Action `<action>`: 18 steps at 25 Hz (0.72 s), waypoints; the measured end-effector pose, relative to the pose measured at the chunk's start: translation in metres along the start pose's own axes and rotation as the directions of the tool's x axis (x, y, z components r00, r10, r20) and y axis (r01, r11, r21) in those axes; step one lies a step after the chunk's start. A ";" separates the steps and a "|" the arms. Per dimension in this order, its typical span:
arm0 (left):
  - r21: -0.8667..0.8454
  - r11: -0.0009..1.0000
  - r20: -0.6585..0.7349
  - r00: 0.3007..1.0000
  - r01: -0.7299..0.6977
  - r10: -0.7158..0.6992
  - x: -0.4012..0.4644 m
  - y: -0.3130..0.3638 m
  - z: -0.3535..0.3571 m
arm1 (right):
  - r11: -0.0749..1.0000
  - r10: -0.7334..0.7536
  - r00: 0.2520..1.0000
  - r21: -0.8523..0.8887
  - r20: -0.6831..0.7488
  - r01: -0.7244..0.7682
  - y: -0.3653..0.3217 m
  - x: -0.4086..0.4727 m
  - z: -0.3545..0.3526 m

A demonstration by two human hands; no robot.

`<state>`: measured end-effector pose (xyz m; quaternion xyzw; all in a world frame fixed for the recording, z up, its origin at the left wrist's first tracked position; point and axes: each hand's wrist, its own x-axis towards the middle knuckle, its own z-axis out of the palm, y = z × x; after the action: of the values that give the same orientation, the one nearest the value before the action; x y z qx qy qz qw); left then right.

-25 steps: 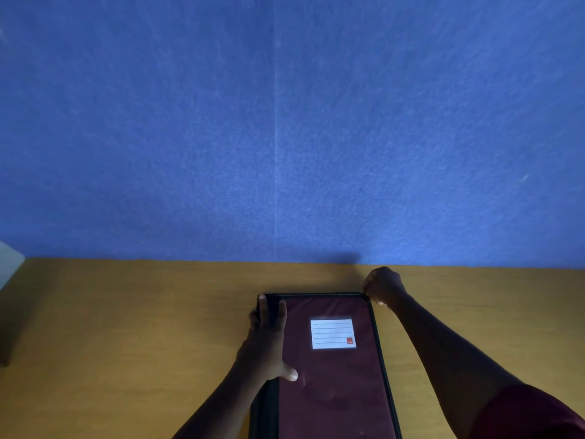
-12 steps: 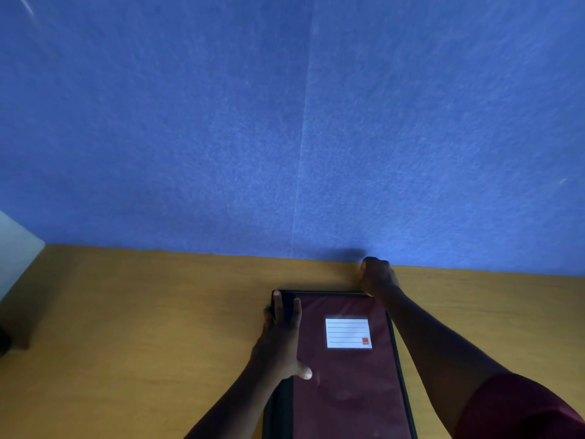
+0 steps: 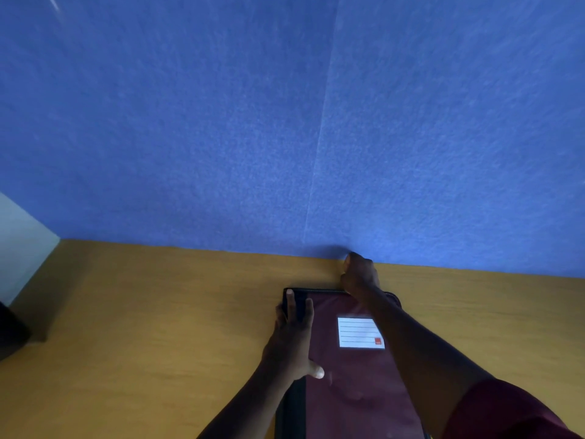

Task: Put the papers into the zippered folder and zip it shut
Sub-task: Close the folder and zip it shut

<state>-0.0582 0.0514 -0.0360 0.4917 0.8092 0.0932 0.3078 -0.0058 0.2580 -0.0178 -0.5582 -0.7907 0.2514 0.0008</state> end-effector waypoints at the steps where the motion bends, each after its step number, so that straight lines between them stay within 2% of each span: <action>1: -0.006 1.000 -0.004 1.000 -0.004 0.004 0.000 -0.001 0.000 | 1.000 -0.021 1.000 0.011 0.010 0.021 -0.010 -0.003 0.006; 7: -0.130 0.991 -0.056 0.998 -0.022 0.015 -0.002 -0.013 0.005 | 0.997 -0.070 0.997 0.035 0.043 0.068 -0.053 -0.016 0.031; 18: -0.166 0.985 -0.083 0.996 -0.039 0.026 -0.003 -0.017 0.004 | 0.975 -0.103 0.988 0.206 0.111 0.079 -0.090 -0.036 0.052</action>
<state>-0.0676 0.0393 -0.0455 0.4732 0.8022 0.1856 0.3134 -0.0864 0.1830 -0.0177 -0.5021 -0.7846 0.3631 0.0208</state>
